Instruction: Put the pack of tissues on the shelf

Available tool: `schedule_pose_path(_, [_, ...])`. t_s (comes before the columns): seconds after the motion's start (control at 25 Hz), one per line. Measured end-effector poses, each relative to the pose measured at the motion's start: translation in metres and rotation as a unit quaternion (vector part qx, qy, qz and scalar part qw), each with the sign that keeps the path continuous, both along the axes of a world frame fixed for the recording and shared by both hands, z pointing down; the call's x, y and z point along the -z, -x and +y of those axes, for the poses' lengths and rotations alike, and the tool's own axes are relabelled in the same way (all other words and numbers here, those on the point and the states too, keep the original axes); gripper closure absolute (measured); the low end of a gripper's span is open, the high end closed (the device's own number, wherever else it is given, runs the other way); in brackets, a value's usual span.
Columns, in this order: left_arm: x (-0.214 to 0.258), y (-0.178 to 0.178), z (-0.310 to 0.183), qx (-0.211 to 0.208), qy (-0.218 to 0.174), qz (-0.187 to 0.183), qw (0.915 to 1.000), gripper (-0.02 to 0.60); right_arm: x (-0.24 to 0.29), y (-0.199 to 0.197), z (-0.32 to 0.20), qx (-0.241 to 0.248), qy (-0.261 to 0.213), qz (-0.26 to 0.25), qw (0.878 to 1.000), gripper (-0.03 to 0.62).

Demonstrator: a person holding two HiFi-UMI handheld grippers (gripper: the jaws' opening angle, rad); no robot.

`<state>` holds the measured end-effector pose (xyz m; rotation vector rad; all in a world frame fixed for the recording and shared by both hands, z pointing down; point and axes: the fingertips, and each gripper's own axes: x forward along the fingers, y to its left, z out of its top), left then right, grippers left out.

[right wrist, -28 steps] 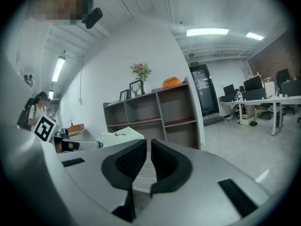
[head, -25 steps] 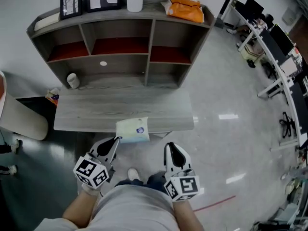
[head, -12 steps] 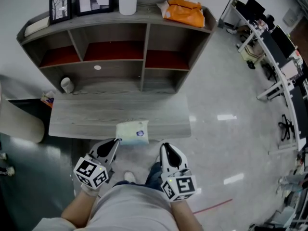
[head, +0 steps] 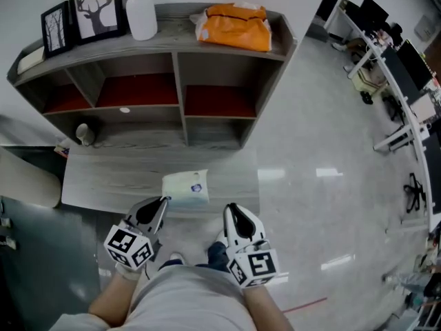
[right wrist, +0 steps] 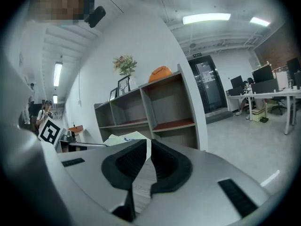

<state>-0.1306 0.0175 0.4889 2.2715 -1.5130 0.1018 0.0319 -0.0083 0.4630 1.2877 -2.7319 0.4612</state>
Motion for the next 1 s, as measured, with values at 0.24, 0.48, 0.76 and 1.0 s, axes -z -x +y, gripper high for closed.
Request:
schedule_pose_path(0.24, [0.006, -0.036, -0.058, 0.024, -0.009, -0.013, 0.9996, 0.563, 0.006, -0.042, -0.051, 0.015, -0.005, -0.009, 1.0, 0.554])
schedule_pose_path(0.48, [0.016, -0.064, -0.113, 0.054, -0.023, -0.028, 0.9979, 0.563, 0.009, -0.084, -0.092, 0.019, -0.01, -0.019, 1.0, 0.554])
schedule_pose_path(0.76, [0.036, -0.088, -0.163, 0.063, -0.044, -0.045, 0.9961, 0.563, 0.011, -0.116, -0.119, 0.009, -0.006, -0.027, 1.0, 0.554])
schedule_pose_path(1.0, [0.057, -0.087, -0.201, 0.05, -0.061, -0.045, 0.9959, 0.563, 0.017, -0.124, -0.129, -0.021, -0.01, -0.021, 1.0, 0.554])
